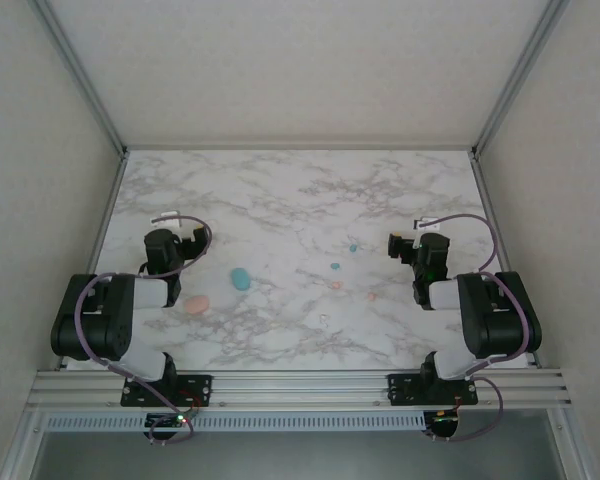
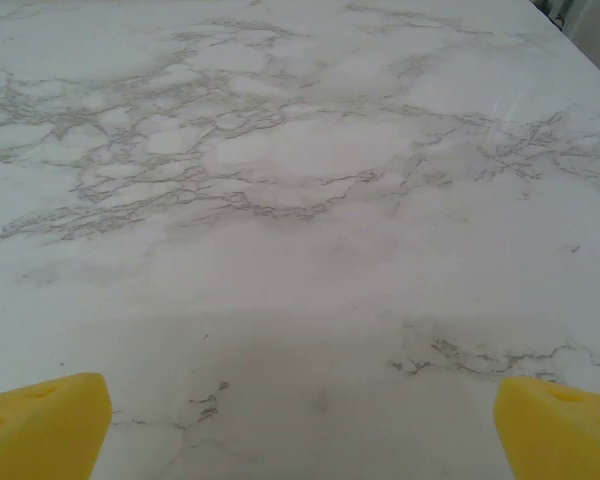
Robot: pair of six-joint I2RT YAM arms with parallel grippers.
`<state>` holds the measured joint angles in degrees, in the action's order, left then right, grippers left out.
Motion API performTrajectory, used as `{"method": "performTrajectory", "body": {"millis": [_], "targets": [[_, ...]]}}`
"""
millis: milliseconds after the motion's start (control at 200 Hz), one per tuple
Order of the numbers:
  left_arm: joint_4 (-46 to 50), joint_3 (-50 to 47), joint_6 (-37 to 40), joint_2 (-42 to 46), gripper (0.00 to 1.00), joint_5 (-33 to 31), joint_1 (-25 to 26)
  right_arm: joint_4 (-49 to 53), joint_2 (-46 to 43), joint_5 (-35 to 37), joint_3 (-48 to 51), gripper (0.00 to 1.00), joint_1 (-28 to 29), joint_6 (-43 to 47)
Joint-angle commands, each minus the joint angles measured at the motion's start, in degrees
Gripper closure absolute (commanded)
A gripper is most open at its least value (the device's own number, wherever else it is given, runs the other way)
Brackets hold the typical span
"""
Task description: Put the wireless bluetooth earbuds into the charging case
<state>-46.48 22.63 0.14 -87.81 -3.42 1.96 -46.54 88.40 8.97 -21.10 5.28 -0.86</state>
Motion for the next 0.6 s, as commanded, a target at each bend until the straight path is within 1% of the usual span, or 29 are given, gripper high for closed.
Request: {"method": "performTrajectory", "body": {"millis": [0, 596], "targets": [[-1.42, 0.57, -0.41, -0.25, 0.0, 0.96, -0.47, -1.71, -0.16, 0.78, -1.05, 0.01, -0.23, -0.72], [-1.42, 0.63, -0.47, -0.26, 0.0, 0.95, -0.46, -1.5, -0.16, 0.15, -1.13, 0.01, -0.55, -0.89]]}}
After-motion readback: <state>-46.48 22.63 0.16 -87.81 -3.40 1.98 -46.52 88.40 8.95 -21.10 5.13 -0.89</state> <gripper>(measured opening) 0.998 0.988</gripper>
